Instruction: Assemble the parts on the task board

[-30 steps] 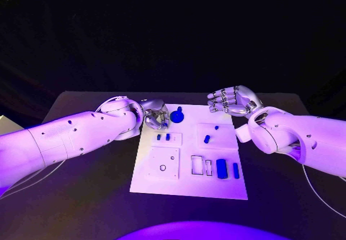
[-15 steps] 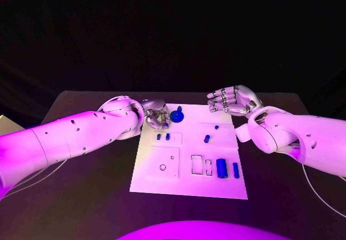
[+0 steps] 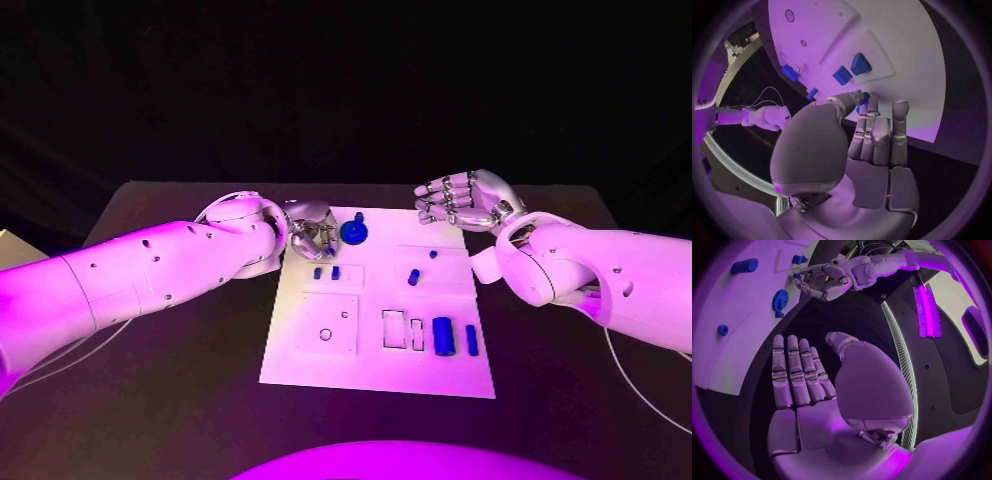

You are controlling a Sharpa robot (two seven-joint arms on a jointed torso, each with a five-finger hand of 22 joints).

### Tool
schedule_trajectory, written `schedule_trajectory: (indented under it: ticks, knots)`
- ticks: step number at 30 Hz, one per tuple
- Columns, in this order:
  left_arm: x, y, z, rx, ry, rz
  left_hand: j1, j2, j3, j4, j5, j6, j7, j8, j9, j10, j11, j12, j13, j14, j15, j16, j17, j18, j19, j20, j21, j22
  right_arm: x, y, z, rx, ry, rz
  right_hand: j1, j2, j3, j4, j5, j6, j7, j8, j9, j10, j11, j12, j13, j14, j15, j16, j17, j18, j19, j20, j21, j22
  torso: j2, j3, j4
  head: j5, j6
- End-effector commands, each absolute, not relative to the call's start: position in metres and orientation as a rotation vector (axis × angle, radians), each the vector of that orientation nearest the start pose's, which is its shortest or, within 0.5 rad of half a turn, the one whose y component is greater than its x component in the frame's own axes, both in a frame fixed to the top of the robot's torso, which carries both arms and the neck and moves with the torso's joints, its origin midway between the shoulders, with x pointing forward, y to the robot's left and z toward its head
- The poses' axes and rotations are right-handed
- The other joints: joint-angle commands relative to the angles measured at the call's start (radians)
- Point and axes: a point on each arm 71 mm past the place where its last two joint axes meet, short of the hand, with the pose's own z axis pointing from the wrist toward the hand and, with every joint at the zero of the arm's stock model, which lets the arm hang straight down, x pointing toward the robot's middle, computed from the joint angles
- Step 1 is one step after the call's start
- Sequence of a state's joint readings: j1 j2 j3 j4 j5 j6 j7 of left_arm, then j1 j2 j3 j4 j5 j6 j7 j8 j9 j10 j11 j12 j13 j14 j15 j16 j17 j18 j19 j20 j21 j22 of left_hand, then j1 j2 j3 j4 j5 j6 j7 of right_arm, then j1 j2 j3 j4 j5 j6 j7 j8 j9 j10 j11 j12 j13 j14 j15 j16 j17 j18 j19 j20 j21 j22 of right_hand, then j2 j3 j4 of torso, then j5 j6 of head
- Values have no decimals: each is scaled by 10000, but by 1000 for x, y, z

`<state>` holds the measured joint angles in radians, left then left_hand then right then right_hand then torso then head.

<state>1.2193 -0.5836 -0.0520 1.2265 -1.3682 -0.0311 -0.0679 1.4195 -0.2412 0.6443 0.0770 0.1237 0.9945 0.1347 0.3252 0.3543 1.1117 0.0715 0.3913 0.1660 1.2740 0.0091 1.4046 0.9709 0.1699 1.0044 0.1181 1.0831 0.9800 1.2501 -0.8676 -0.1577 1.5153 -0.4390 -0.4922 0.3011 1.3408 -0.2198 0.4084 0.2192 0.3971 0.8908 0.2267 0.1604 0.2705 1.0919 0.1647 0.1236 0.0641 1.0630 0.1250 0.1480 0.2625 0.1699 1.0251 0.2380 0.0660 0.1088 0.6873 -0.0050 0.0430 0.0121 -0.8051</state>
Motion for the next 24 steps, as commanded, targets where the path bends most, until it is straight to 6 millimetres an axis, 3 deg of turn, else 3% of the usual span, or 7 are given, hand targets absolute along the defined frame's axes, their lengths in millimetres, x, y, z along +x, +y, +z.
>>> schedule_trajectory:
  ticks: [1, 18, 24]
  knots:
    - [528, 146, -217, 2419, 19700, -6501, 70, 4, 16, -70, -41, 53, 1, -6, 16, 68, -8, -33, -2, 67, 8, 52, 2, -107, 51, -1, 59, 9, 484, -225, -191, 6712, 15203, 11951, -22, 41, 6, -62, 58, 79, 39, -49, -12, 57, 23, -68, -4, 62, 1, -52, -10, 145, 63, -30, 54, -9, 5, 4, 5, 1, 3]
    - [528, 144, -221, 2384, 19521, -6614, 32, -21, -29, -90, -64, 67, 6, -42, 26, 108, -2, -79, 19, 65, 13, 62, 0, -114, 56, 4, 79, 38, 484, -225, -191, 6711, 15206, 11951, -22, 41, 6, -62, 58, 79, 39, -49, -12, 57, 23, -68, -4, 62, 1, -52, -10, 145, 63, -30, 54, -9, 0, 8, -4, 18, -9]
    - [528, 146, -221, 2236, 19367, -6642, -16, -87, -62, -136, -64, -235, 85, -322, -32, 70, 60, -239, 57, -27, 66, 48, -131, -93, -70, 34, -2, -33, 484, -225, -191, 6711, 15195, 11947, -39, 39, 15, -67, 57, 82, 41, -55, -13, 59, 24, -75, -4, 65, 3, -66, -19, 144, 64, -29, 53, -34, -4, 8, 2, 20, 23]
